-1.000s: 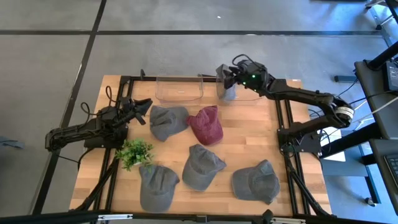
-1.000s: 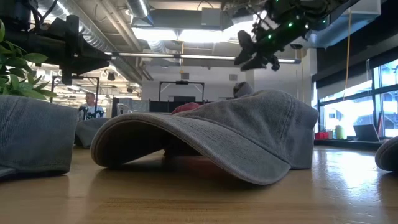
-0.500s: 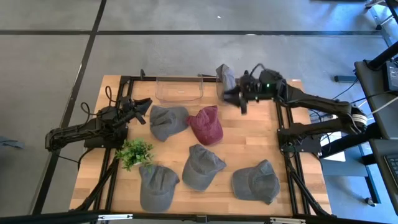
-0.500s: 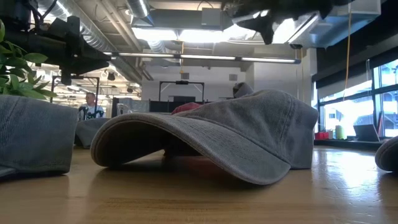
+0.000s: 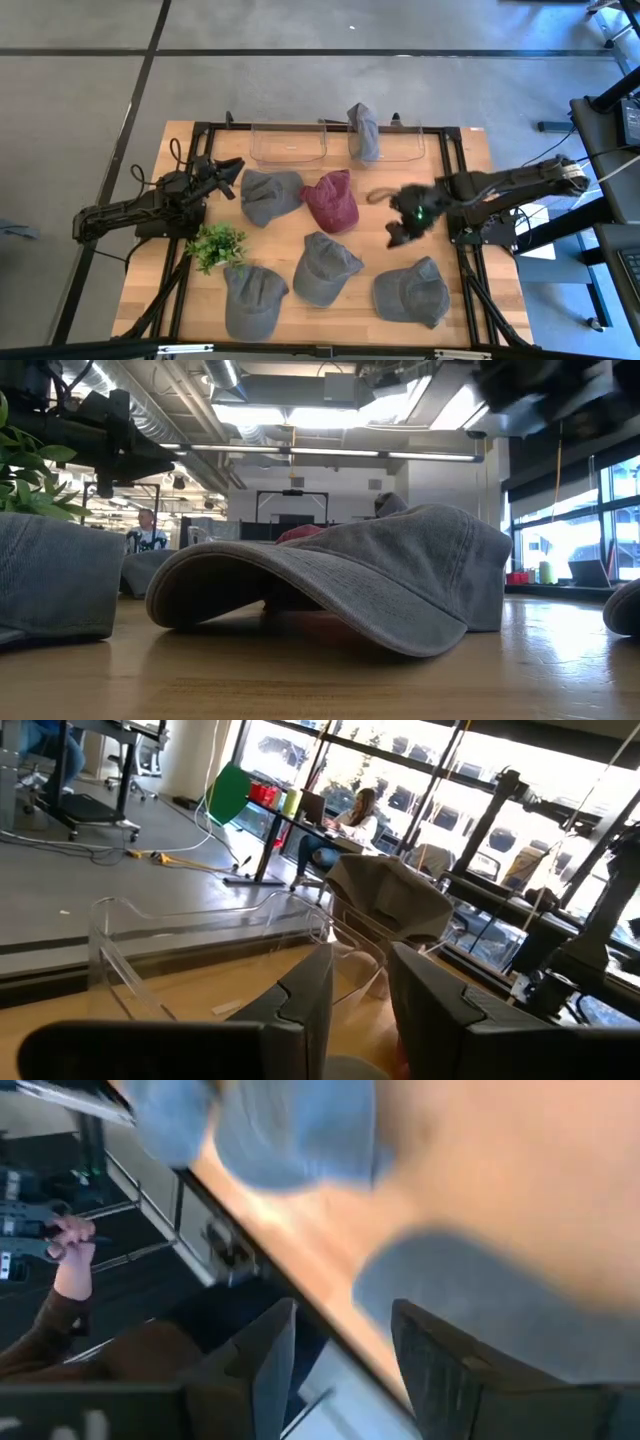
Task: Pick & Place hat
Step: Put the gray cap into the right transparent bin
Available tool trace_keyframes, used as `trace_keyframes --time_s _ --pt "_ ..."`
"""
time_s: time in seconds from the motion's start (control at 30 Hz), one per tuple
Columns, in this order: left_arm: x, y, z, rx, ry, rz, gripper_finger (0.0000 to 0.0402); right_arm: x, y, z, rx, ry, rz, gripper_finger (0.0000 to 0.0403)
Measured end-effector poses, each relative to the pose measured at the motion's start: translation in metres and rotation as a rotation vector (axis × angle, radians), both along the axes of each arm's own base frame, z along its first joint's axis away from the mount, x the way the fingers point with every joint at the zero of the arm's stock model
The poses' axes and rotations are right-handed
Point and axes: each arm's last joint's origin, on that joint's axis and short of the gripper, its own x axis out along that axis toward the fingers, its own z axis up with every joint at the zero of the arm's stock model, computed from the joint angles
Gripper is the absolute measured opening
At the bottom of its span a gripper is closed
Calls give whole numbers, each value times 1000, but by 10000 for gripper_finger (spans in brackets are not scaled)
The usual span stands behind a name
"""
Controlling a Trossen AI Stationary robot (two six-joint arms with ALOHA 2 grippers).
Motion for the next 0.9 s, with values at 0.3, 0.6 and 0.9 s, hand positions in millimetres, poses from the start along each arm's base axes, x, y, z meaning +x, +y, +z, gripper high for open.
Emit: trace_keyframes --time_s 0.3,0.6,0.9 --pt "-1 1 0 -3 -1 61 95 -36 60 -7 142 383 -146 168" --pt "-2 2 0 -6 -1 109 95 -67 90 -21 66 701 -271 168" --pt "-2 3 -3 -11 16 135 95 -59 107 -47 -36 809 -328 168"
